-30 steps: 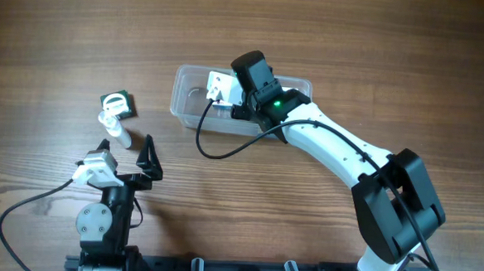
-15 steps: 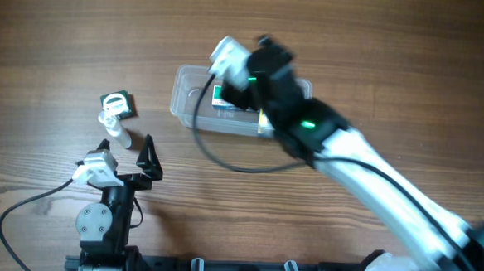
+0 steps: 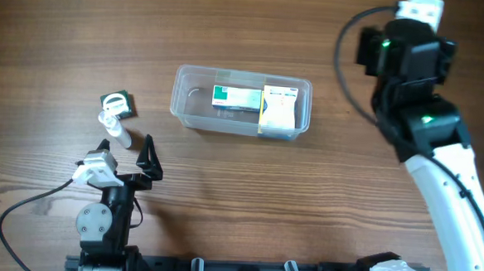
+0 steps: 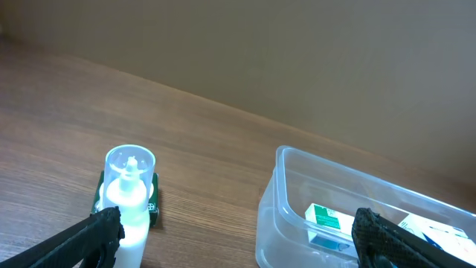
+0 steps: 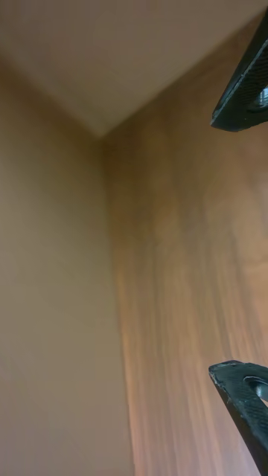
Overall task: Pack container
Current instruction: 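Open the right gripper and lift it back to the right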
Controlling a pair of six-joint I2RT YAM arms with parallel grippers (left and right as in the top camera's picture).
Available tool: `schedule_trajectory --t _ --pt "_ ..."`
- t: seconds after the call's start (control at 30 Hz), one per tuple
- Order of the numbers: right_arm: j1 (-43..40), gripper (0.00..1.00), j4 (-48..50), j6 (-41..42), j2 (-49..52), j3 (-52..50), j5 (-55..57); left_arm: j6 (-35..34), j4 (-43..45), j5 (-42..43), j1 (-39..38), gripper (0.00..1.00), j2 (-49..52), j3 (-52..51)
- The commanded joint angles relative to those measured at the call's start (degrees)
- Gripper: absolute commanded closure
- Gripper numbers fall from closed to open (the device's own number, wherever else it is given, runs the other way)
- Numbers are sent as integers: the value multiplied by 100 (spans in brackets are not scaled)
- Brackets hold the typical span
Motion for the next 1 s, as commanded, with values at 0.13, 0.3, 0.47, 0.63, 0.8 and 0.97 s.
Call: schedule_trajectory --t 0.13,0.3,0.47,0.63,0.8,0.97 --pt "-745 0 -468 531 544 15 -494 -7 -33 7 22 0 -35 -17" --pt "-745 0 -468 525 769 15 -710 -7 -33 7 22 0 -35 -17" --pt "-745 0 -466 522 874 15 -708 -28 76 481 22 0 -37 -15" --pt "-745 0 -466 522 887 15 -708 -31 -192 859 24 0 94 444" --pt "-745 0 -466 522 887 15 -708 151 -1003 863 275 0 1158 1858" --pt "-745 0 -466 522 887 15 -708 170 -2511 861 581 0 3204 3864"
